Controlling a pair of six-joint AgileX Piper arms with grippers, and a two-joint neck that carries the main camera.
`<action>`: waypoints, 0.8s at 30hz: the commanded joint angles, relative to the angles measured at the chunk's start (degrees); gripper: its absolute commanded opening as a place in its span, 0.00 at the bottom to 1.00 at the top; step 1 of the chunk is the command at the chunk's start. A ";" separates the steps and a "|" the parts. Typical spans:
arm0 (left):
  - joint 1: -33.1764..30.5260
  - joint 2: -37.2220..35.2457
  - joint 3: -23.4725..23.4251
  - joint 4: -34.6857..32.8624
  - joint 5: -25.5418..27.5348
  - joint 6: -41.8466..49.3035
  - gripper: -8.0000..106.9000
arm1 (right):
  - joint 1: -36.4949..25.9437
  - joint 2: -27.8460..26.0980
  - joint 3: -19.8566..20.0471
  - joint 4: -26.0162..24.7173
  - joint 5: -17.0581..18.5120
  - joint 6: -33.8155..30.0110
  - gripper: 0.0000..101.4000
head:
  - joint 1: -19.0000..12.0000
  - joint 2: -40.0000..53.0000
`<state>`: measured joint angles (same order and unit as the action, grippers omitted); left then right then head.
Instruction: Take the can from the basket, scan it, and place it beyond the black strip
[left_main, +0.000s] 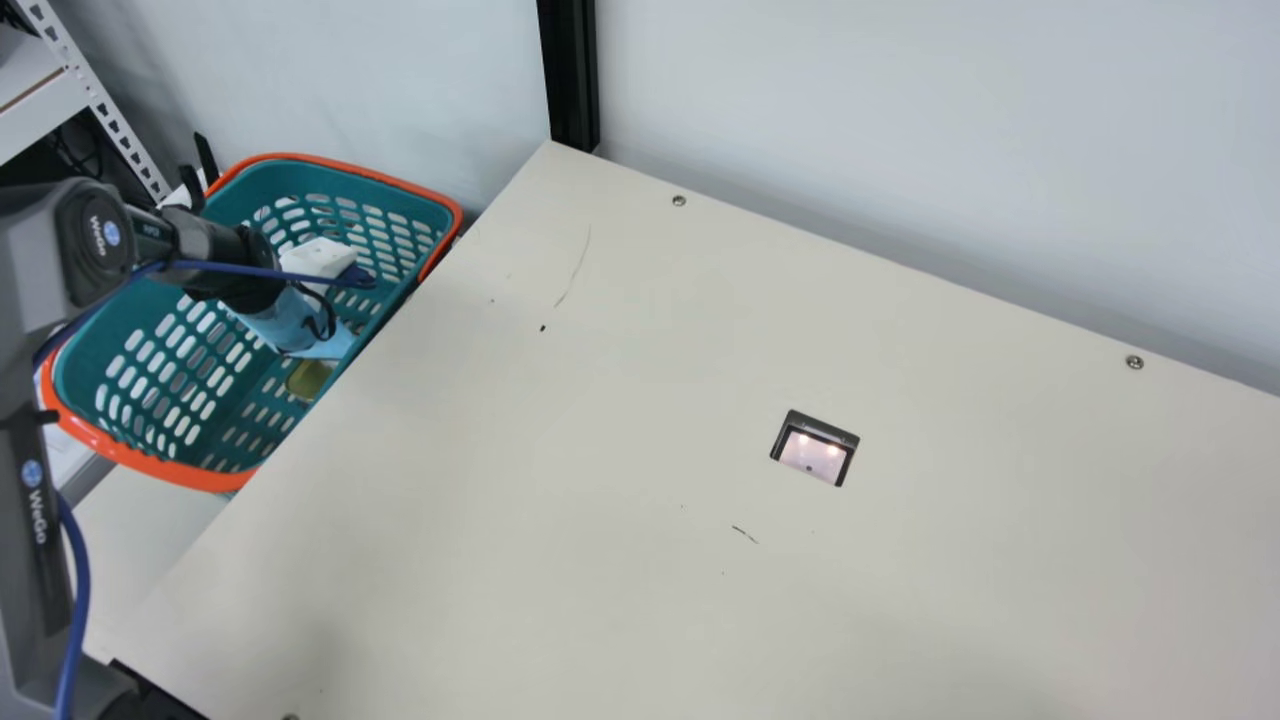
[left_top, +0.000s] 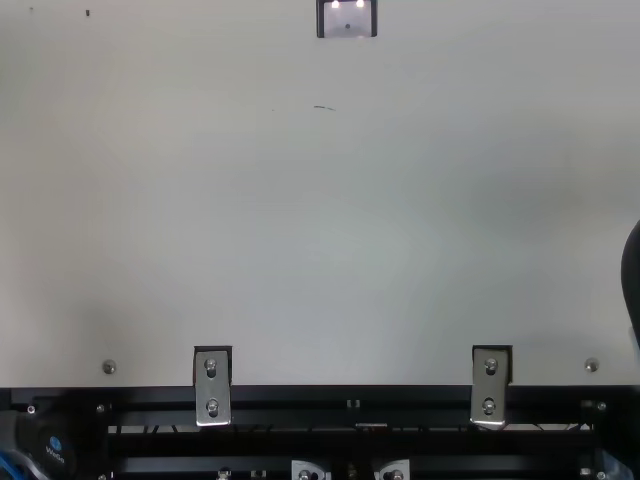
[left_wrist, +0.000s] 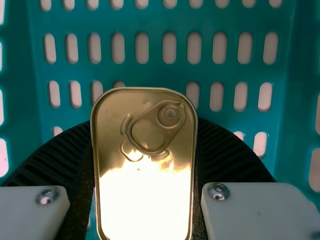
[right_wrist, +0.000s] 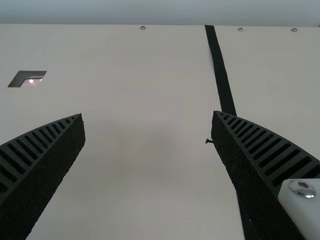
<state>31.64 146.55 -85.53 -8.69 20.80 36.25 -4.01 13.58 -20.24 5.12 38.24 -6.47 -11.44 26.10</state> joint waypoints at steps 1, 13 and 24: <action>0.02 -1.18 0.41 -0.55 -0.73 0.23 0.16 | 0.00 0.00 0.00 0.00 0.00 0.00 1.00 | -2.31 1.08; -0.20 -16.88 7.95 -5.66 -5.56 3.29 0.16 | 0.00 0.00 0.00 0.00 0.00 0.00 1.00 | -2.31 1.08; -1.47 -35.01 13.57 -9.81 -4.59 2.12 0.16 | 0.00 0.00 0.00 0.00 0.00 0.00 1.00 | -2.31 1.08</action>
<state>30.21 115.46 -72.08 -18.24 15.83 38.79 -4.01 13.58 -20.24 5.12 38.24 -6.47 -11.44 26.10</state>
